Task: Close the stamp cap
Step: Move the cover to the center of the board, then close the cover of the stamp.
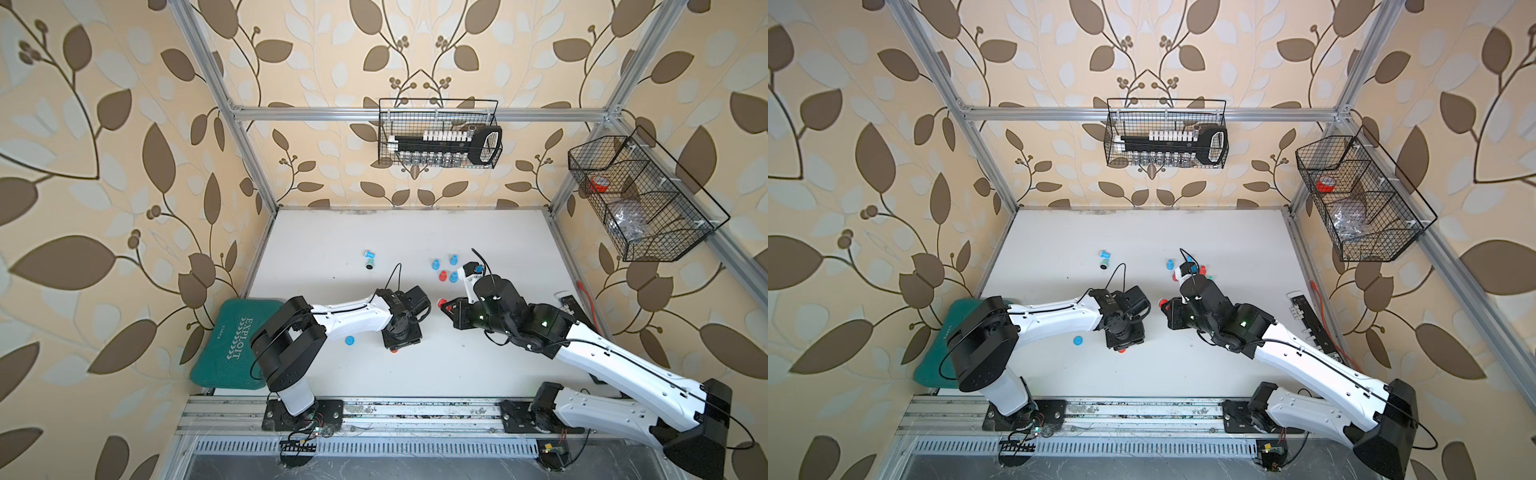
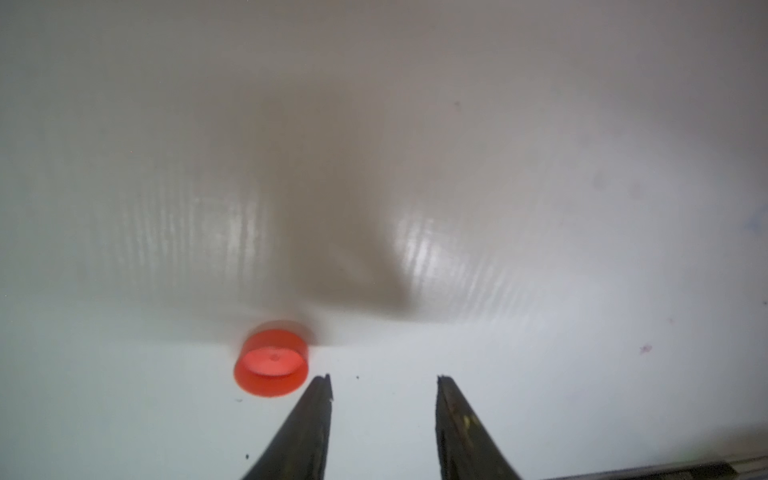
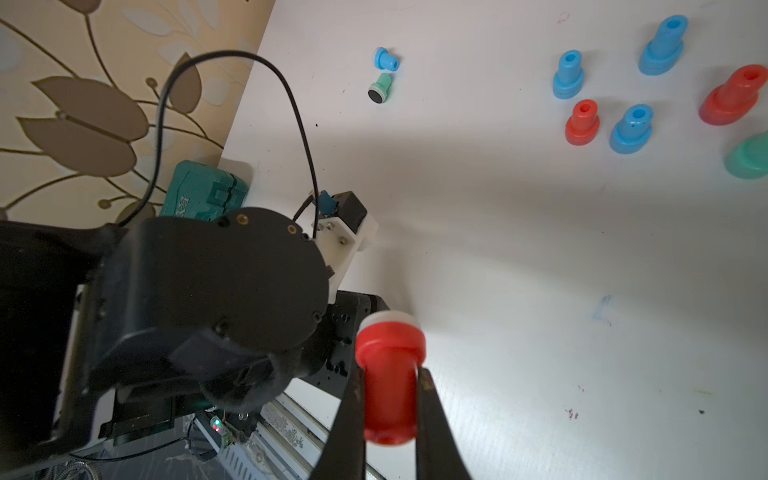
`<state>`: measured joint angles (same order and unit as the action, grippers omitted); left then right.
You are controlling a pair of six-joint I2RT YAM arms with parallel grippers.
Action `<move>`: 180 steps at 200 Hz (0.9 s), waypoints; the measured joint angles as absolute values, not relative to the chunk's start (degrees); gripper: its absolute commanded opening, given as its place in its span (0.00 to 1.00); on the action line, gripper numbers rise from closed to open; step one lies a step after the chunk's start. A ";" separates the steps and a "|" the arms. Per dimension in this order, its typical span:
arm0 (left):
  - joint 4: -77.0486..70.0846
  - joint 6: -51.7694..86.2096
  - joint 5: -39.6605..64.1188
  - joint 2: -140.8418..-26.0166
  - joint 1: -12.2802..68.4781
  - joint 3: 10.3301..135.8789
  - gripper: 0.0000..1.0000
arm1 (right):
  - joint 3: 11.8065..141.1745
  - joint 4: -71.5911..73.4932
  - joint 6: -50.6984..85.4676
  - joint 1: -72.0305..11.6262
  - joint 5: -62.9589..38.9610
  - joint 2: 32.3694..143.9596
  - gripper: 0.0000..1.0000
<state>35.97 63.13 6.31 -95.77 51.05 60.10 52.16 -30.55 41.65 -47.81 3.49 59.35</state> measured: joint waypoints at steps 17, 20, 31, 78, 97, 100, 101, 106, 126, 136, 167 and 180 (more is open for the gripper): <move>37.12 62.89 6.09 -95.77 50.96 62.15 0.52 | 52.53 -31.51 41.28 -47.46 3.73 59.35 0.07; 37.36 62.63 6.07 -95.77 50.94 62.41 0.52 | 52.60 -31.64 41.28 -47.44 3.81 59.35 0.07; 38.13 62.33 5.93 -95.70 50.92 63.18 0.52 | 52.75 -32.32 41.04 -47.31 4.10 59.29 0.07; 40.21 60.82 5.82 -87.90 45.19 59.20 0.52 | 56.53 -36.71 39.99 -46.72 4.12 59.75 0.08; 41.80 58.72 5.56 -80.75 36.07 56.10 0.52 | 60.90 -40.03 39.55 -46.68 2.70 63.81 0.06; 42.22 58.22 5.45 -79.42 34.33 55.79 0.52 | 62.35 -41.19 39.31 -46.70 2.24 65.45 0.06; 42.30 58.11 5.45 -79.20 33.95 55.72 0.52 | 62.67 -41.47 39.31 -46.70 2.20 65.80 0.06; 42.78 57.41 5.34 -77.54 31.64 55.40 0.52 | 64.97 -42.98 38.96 -46.72 1.41 68.25 0.06; 44.69 54.61 4.10 -72.16 24.58 54.87 0.52 | 76.38 -49.52 37.10 -47.68 -1.83 81.95 0.06; 45.15 53.45 4.08 -70.04 22.57 54.30 0.52 | 82.52 -53.06 36.05 -48.58 -3.09 88.82 0.06; 46.15 50.04 5.61 -65.19 15.51 49.28 0.51 | 99.42 -61.25 32.60 -52.03 -7.03 107.37 0.06; 46.89 48.66 6.44 -63.83 11.90 47.11 0.50 | 104.18 -64.07 31.59 -53.34 -7.84 112.81 0.05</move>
<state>46.89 48.66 6.44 -63.83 11.90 47.11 104.18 -64.07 31.59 -53.34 -7.84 112.81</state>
